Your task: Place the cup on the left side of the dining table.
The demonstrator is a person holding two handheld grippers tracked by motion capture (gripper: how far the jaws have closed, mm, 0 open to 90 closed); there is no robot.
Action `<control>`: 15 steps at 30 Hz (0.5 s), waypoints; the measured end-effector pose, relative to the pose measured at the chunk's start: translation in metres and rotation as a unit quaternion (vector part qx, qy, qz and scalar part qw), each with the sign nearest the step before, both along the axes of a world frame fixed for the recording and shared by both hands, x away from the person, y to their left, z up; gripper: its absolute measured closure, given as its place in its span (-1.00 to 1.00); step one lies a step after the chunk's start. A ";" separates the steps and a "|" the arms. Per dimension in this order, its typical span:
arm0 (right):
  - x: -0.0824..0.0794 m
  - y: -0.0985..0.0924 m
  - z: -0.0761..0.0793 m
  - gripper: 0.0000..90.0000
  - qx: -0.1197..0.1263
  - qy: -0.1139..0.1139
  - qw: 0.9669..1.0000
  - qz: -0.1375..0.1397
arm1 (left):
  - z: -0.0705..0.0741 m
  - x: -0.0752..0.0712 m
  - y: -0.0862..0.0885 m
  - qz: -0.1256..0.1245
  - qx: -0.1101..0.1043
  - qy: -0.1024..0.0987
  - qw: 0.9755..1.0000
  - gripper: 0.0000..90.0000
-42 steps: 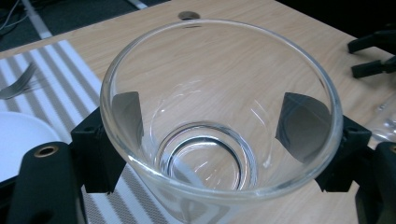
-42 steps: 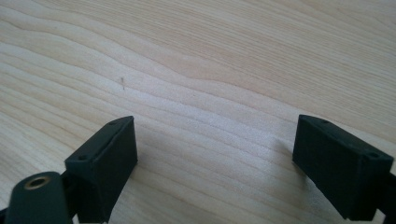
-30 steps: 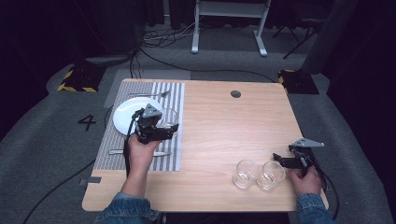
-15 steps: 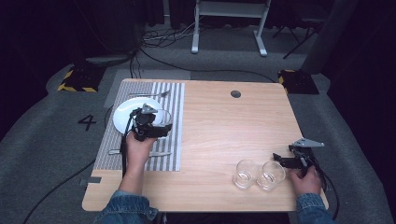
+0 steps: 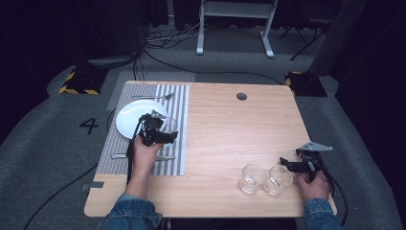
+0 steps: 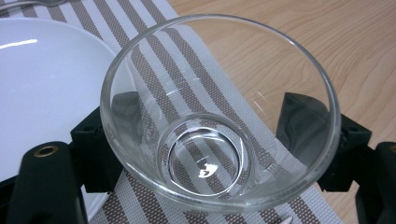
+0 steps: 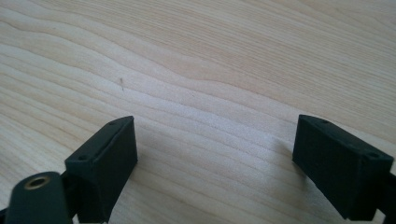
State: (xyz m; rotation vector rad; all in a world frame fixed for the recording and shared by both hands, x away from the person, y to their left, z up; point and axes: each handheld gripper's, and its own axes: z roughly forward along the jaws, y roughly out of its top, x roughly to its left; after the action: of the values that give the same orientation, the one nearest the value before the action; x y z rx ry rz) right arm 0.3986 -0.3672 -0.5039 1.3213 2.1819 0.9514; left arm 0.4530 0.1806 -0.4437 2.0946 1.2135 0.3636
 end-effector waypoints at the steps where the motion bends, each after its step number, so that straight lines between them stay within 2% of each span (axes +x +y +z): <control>1: 0.000 0.000 0.000 -0.69 0.000 0.000 1.000 0.000 | -0.001 0.000 0.000 0.001 0.001 0.002 1.000 -0.56; 7: 0.000 0.000 0.000 -0.69 0.000 0.000 1.000 0.000 | -0.008 0.003 0.000 -0.001 0.007 0.021 1.000 -0.56; 15: 0.000 0.000 0.000 -0.69 0.000 0.000 1.000 0.000 | -0.008 0.002 0.001 -0.003 0.010 0.034 0.999 -0.57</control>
State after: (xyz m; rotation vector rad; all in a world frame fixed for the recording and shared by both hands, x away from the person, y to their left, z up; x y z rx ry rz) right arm 0.3986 -0.3672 -0.5039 1.3209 2.1821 0.9514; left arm 0.4545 0.1816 -0.4513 2.1422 1.2465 0.3046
